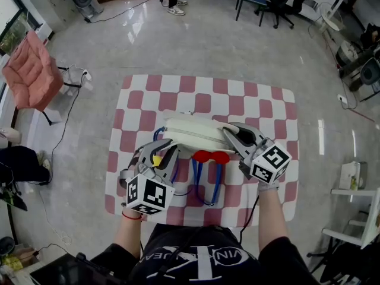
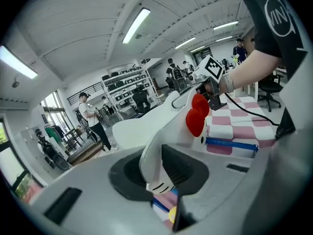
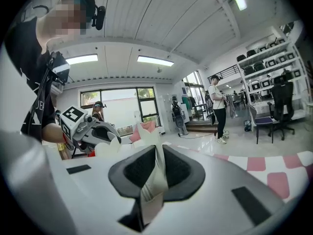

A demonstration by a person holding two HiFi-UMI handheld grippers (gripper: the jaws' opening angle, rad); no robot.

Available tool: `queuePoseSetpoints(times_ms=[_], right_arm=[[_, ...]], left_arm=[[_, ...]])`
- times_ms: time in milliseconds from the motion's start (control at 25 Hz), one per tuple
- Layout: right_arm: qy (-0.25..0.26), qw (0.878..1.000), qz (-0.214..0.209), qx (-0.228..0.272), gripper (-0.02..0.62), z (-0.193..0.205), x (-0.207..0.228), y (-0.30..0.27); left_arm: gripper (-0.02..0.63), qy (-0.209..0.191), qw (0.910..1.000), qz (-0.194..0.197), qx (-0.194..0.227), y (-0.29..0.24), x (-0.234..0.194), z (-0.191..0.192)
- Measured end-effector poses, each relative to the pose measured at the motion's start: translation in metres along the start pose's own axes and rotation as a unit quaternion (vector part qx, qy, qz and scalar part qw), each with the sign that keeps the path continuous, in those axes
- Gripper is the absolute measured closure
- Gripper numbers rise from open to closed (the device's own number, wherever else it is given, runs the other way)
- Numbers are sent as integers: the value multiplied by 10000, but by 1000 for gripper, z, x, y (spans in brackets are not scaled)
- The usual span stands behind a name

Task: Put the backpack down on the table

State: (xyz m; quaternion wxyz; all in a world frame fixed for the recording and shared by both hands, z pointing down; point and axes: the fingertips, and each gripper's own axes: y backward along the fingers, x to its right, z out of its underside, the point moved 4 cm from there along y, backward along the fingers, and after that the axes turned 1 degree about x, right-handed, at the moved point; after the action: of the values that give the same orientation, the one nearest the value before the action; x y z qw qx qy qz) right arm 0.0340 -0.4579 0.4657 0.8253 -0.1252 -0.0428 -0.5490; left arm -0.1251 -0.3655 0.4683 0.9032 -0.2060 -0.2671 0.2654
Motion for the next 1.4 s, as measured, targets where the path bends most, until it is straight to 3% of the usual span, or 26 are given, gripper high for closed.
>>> queuePoseSetpoints(times_ms=[240, 520, 920, 1120, 1400], right_arm=[[145, 9997, 167, 76, 558, -14, -3, 15], [745, 9954, 598, 112, 557, -27, -11, 30], [1023, 9934, 456, 253, 557, -44, -39, 39], [1146, 9920, 523, 110, 558, -45, -55, 36], [1115, 9922, 540, 118, 594, -43, -81, 40]], left_arm=[[552, -96, 9997, -229, 79, 12, -5, -12], [548, -379, 9966, -730, -37, 25, -5, -18], [548, -282, 9930, -1130, 188, 50, -3, -33], [548, -59, 9933, -1094, 356, 56, 8, -39], [549, 551, 9903, -1020, 771, 62, 20, -38]])
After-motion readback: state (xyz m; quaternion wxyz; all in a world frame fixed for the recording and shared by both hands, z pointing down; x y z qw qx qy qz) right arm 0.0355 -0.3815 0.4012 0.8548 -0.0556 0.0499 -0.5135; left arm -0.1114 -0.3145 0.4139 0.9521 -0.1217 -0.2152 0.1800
